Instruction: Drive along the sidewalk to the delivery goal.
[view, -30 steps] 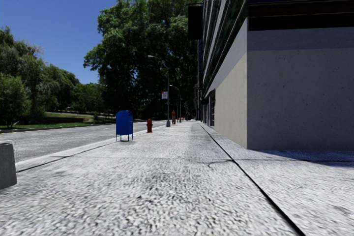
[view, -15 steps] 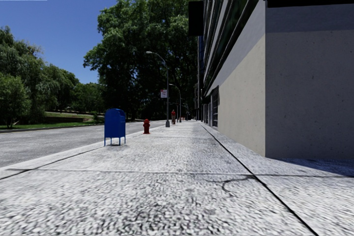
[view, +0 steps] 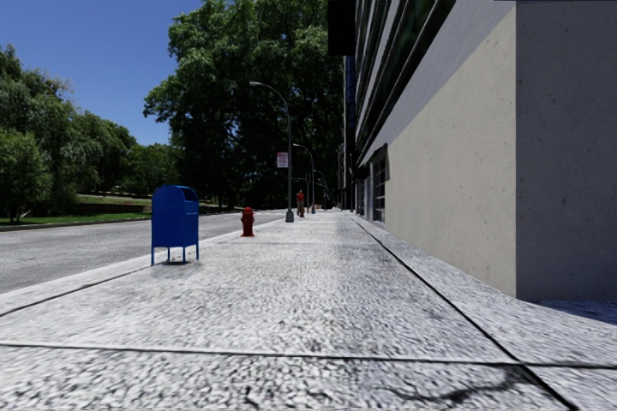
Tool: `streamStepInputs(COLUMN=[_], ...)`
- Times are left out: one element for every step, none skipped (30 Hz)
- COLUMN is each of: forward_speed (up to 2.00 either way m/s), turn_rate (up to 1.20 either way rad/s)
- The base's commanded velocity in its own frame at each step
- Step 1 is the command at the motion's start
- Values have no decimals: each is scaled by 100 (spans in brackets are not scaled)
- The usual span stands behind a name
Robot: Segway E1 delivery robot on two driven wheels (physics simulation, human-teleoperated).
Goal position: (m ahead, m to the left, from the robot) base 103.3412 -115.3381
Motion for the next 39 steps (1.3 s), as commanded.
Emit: streamStepInputs(forward_speed=[200, 200, 200, 200, 200, 200, 200, 200, 200, 200, 200, 200, 200, 200, 200, 200, 200, 200, 200, 200, 200, 200, 200, 200, 200, 200, 200, 200, 200, 200, 200, 200, 200, 200, 200, 200, 200, 200, 200], turn_rate=[-18, -22, -24, -25, -27, -28, -28, -28, -28, -28, -29, -29, -29, -29, -29, -29, -29, -29, -29, -29, -30, -30, -30, -30, -30, -30, -30, -30, -30, -30, 0, 0, 0, 0, 0, 0, 0, 0, 0])
